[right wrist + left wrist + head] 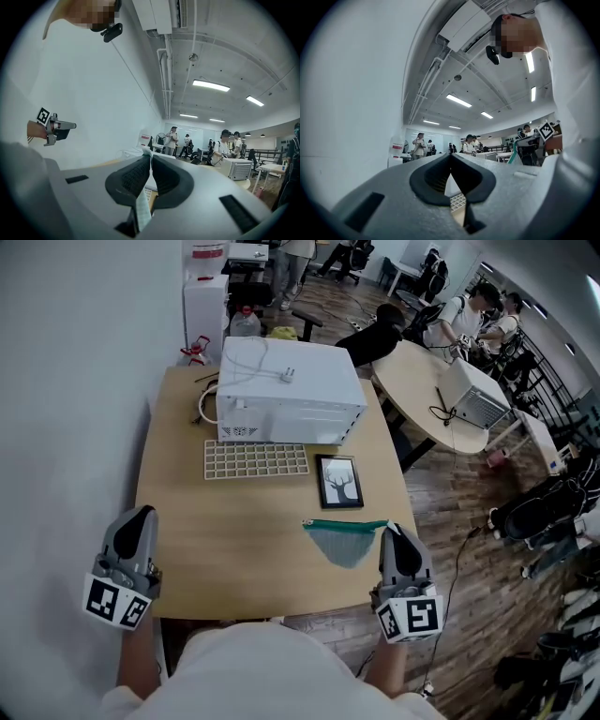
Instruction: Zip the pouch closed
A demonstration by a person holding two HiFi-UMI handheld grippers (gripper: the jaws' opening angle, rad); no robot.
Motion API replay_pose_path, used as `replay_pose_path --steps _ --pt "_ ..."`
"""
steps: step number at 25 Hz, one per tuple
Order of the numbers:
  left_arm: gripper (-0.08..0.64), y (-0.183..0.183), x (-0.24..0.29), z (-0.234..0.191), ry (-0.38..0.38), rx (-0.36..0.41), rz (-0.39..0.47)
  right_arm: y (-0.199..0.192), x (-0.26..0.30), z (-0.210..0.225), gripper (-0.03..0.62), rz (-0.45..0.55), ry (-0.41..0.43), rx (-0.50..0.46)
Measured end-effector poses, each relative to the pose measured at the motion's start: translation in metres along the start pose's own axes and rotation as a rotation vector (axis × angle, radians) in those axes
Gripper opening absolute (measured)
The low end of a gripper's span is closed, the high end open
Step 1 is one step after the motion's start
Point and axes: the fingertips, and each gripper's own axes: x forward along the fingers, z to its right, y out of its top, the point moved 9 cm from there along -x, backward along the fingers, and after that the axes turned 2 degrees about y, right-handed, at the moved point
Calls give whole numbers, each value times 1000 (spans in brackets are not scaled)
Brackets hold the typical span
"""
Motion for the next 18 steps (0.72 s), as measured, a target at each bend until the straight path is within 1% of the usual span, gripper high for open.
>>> replay_pose_path --steps 7,14,18 --pt "14 -2 0 -5 -1 -19 6 9 6 -10 21 2 26 -17" --pt "14 -11 -1 -6 -14 -41 0 8 9 -11 21 -10 12 -25" --pt "14 -14 -5 -9 -7 -51 -4 7 11 -13 21 -12 8 -18"
